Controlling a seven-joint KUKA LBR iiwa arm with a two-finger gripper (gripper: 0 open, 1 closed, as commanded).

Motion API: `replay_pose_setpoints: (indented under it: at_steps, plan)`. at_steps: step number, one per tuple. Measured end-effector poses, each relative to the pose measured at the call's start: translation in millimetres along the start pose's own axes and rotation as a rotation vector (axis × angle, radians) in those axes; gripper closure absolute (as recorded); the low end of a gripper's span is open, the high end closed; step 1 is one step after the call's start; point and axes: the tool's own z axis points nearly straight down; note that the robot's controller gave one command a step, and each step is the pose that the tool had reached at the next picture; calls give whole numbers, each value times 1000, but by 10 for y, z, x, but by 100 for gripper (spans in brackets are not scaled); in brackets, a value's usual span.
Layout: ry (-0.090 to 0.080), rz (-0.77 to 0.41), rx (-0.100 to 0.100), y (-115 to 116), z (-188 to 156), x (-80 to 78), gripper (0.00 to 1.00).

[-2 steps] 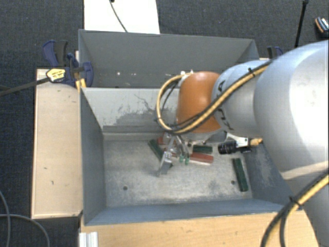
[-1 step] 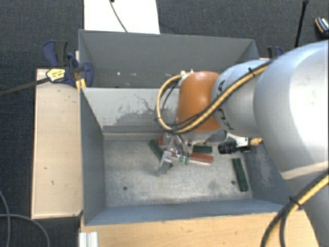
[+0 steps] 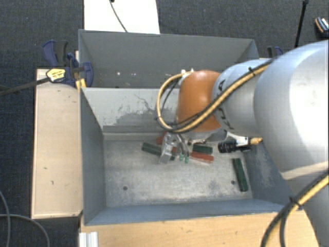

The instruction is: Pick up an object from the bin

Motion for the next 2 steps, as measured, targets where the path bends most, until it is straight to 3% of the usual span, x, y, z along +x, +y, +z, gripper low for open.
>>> replay_pose_setpoints:
  at_steps: [1, 2]
  plan:
    - [2, 0, 1, 7, -436, -21, 100]
    - [3, 0, 1, 9, -520, -32, 100]
